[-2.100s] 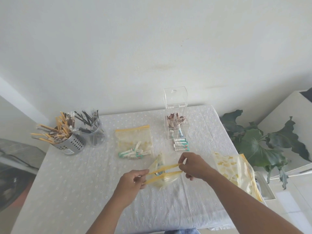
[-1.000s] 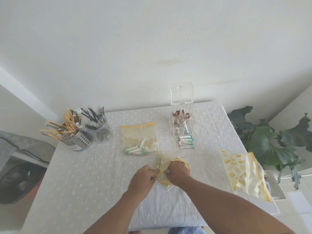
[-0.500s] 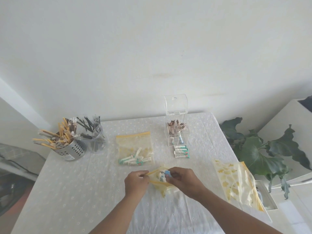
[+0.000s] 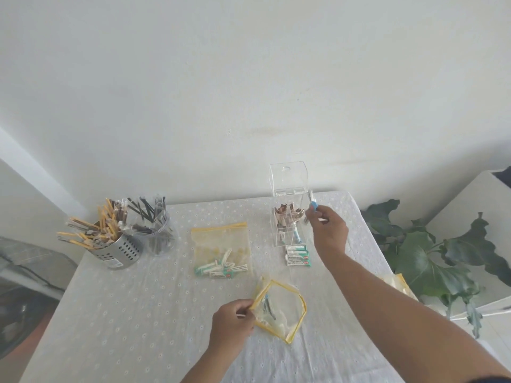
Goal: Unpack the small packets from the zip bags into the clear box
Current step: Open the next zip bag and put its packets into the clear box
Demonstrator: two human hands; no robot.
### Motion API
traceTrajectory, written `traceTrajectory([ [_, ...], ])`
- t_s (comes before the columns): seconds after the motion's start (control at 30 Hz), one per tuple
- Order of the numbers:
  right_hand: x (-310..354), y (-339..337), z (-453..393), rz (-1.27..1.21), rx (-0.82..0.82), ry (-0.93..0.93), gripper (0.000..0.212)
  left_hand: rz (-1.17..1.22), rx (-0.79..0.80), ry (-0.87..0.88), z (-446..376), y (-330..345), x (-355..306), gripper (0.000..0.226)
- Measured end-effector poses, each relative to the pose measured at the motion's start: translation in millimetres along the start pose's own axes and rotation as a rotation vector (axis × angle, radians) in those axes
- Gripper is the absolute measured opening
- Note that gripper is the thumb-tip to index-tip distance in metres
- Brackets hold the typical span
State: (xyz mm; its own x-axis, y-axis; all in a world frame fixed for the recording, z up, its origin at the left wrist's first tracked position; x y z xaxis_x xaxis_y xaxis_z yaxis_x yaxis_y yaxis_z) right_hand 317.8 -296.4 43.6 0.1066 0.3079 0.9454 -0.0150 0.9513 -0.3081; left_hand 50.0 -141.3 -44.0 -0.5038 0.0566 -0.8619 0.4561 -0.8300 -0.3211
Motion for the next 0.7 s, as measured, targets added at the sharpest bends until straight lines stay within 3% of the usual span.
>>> traceTrajectory([
  [0.33, -15, 28, -43, 0.227, -0.003, -0.023, 0.018, 0.04, -0.057, -0.006, 8, -15, -7, 0.021],
  [0.57, -41, 42, -52, 0.608, 0.239, -0.052, 0.038, 0.161, -0.083, -0.053, 1, -13, -1, 0.022],
  [0.7, -18, 27, -26, 0.52, 0.181, -0.154, 0.023, 0.229, -0.095, -0.061, -2, -7, -2, 0.021],
])
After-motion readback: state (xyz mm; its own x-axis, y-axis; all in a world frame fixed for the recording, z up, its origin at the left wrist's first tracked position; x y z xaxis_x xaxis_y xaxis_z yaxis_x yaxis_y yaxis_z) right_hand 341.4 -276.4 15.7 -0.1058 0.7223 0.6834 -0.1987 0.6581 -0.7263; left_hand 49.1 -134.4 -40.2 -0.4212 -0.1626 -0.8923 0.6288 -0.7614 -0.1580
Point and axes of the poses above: each hand's wrist, its own z-axis away from the middle knuckle, its own y-axis out of the palm, x = y × z, the point moved 5 cm from there along -z, towards the middle knuckle, and after that the axes turned 3 degrees about y, right-handed, at the moved point
